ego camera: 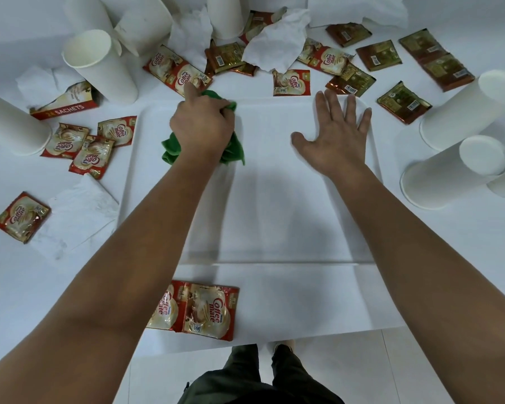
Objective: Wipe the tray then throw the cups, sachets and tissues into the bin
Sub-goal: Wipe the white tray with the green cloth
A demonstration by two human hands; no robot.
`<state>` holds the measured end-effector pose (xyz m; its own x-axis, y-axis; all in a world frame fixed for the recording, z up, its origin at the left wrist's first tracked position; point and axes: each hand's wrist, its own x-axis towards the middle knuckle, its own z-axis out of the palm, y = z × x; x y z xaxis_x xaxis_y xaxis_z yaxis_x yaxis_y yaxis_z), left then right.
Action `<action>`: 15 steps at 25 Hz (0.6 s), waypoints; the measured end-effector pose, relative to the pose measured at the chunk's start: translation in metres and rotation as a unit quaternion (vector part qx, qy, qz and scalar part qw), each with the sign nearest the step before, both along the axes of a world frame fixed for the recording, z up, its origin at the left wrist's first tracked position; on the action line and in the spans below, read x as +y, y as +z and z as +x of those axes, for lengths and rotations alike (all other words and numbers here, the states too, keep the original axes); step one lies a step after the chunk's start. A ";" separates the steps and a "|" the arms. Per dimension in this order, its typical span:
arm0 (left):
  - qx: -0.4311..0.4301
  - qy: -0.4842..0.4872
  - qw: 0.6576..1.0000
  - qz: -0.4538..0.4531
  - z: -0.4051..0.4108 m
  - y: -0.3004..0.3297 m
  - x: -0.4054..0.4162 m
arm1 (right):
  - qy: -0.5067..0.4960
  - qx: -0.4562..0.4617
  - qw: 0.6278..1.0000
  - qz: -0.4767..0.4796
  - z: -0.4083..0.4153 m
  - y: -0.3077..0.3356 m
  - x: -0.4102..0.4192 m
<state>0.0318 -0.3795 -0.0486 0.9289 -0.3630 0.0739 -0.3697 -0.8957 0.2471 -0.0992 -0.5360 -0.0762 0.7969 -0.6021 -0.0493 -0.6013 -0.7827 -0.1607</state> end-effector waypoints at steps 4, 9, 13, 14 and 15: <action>0.036 -0.042 0.998 -0.042 -0.014 -0.004 -0.034 | 0.002 0.005 1.000 -0.004 0.002 0.000 0.001; 0.049 -0.123 0.989 -0.074 -0.040 0.002 -0.090 | 0.001 0.016 1.000 -0.010 0.002 -0.001 -0.001; 0.057 -0.089 0.991 -0.083 -0.027 0.000 -0.078 | 0.000 0.006 1.000 -0.007 -0.001 -0.001 -0.002; 0.062 -0.071 0.992 -0.087 -0.023 -0.001 -0.071 | -0.003 0.003 1.000 -0.007 -0.002 -0.001 -0.002; 0.067 -0.054 0.992 -0.091 -0.019 -0.001 -0.064 | -0.009 0.001 1.000 -0.005 -0.002 -0.002 -0.002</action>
<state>0.0132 -0.4430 -0.0497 0.8908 -0.4536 0.0269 -0.4150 -0.7879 0.4551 -0.1014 -0.5379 -0.0780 0.7861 -0.6165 -0.0444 -0.6153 -0.7736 -0.1519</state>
